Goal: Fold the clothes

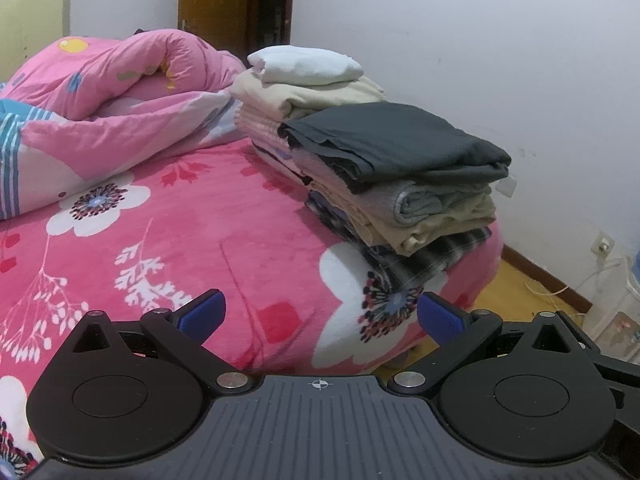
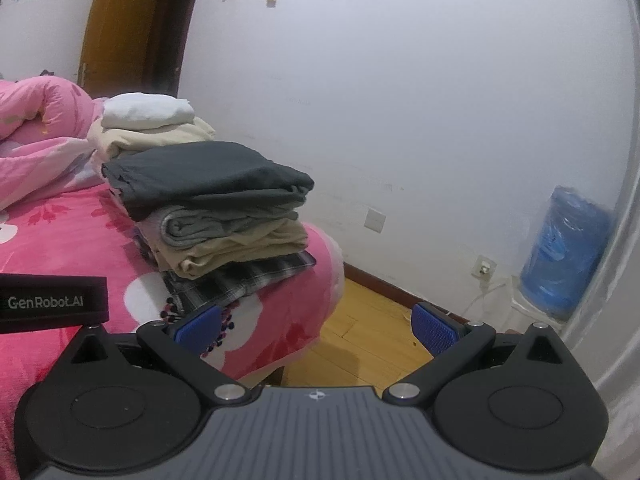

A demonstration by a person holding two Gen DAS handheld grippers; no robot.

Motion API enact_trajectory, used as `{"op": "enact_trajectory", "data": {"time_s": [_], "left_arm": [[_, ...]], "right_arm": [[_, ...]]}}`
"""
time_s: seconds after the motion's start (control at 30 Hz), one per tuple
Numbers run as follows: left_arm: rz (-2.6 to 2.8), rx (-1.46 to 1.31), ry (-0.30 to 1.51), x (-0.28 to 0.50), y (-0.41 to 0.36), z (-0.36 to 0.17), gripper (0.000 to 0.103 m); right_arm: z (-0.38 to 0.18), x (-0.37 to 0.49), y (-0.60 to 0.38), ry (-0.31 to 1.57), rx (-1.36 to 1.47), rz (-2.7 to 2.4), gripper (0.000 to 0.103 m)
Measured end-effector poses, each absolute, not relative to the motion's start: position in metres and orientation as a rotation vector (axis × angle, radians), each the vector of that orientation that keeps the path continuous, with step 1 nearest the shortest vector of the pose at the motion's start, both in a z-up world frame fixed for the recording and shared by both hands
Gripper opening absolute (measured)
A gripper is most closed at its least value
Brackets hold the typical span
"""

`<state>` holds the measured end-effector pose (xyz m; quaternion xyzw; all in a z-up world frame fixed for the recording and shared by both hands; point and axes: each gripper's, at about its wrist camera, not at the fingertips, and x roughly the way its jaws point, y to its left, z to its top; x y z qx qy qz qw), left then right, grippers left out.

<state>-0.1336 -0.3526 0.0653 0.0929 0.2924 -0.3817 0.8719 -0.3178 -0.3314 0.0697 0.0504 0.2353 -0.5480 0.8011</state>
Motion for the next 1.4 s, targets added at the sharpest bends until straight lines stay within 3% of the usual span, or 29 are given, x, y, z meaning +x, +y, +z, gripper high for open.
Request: {"op": "enact_trajectory", "data": {"time_s": [1.4], "left_arm": [[-0.816, 0.204, 0.637, -0.134, -0.349, 0.057, 0.103]], "right_arm": [[0.062, -0.317, -0.328, 0.537, 0.103, -1.179, 0.103]]}}
